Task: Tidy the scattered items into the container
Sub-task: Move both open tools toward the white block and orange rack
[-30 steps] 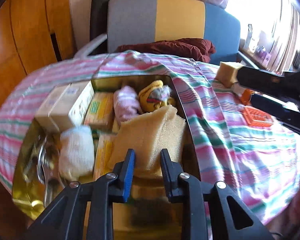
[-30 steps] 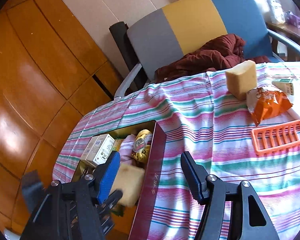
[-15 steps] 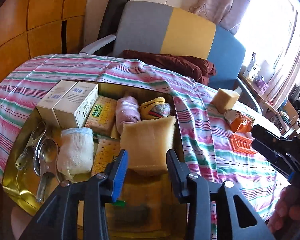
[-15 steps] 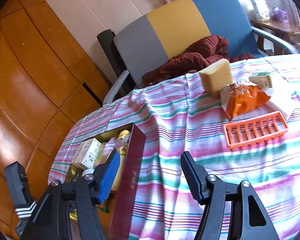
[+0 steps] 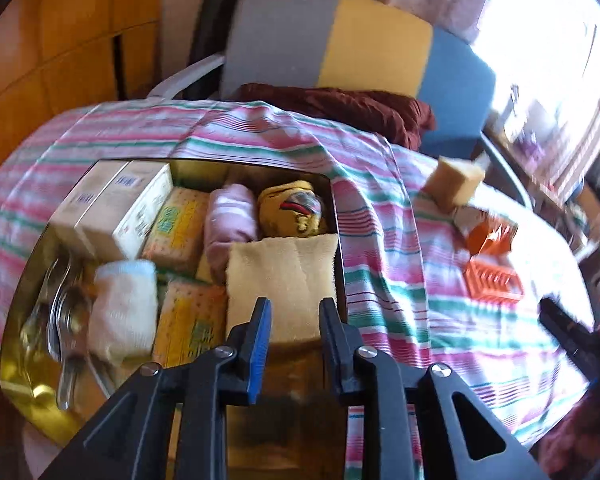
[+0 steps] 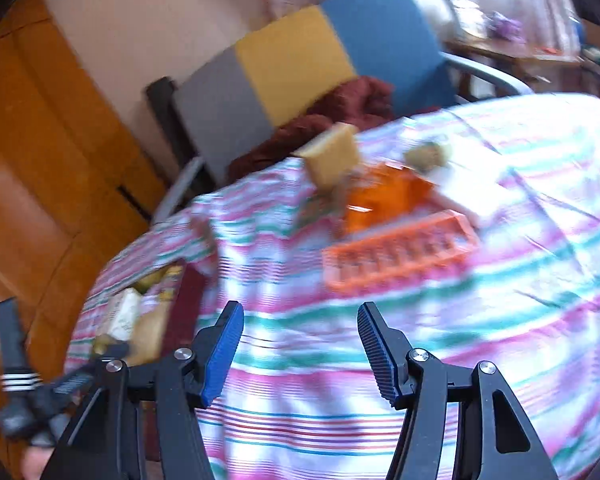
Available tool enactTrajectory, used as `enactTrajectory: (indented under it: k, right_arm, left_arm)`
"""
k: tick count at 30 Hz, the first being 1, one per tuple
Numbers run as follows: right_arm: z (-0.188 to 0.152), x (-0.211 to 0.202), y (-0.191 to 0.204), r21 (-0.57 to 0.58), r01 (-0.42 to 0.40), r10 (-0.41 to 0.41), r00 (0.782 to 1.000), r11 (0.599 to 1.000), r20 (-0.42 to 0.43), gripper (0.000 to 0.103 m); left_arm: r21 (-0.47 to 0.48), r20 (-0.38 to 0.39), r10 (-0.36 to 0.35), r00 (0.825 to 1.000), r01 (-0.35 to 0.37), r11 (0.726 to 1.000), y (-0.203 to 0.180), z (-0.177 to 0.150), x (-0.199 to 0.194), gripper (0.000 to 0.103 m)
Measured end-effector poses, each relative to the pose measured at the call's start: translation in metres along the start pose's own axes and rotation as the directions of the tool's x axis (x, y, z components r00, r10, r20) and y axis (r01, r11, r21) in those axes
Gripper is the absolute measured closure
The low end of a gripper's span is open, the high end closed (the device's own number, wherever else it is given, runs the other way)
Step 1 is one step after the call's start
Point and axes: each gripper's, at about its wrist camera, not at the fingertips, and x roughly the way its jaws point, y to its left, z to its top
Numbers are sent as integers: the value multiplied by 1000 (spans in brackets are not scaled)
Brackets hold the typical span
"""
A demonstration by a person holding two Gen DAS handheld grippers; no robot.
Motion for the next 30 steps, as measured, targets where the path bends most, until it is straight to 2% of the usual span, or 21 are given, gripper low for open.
enactTrajectory:
  k: [2,5,7,9,15,20,24,25,28,30]
  right_arm:
    - [-2,2,-21,47,30,-29,999,998,-14,42]
    - [-2,6,-44,75,68,-66,997,995,-28,42]
    - [6,11,-54,75,86,-84,996,993,-30,42]
    - [15,14,-60,64,101,-100,995,993,-21,42]
    - [71,29,-78,2,194,-194,980,981,50,42]
    - [109,64,-100,-79,284,-283,959,956,20,42]
    - [118,92,-121,-32,268,-269,960,963,-70,40]
    - [120,95,-121,-40,286,-288,956,957,-53,40]
    - [122,104,-109,-115,288,-296,954,951,-52,40]
    - [119,109,-99,-203,320,-337,940,925,-50,39]
  left_arm:
    - [-29,17,-38,999,39,999,-1,-4,-7,73]
    - [-40,29,-136,990,137,990,-13,-14,-15,71]
    - [-6,12,-196,981,196,981,-28,-20,-17,70]
    - [50,-17,-225,974,226,973,-46,-26,-17,69]
    - [127,-77,-255,964,263,956,-75,-46,-15,69]
    - [126,-124,-266,956,281,951,-82,-55,-9,69]
    - [122,-128,-270,954,285,951,-81,-58,-8,69]
    - [124,-127,-269,955,285,951,-82,-59,-8,69]
    - [124,-136,-265,954,282,951,-81,-60,-6,69]
    - [119,-146,-269,952,287,951,-82,-61,-4,69]
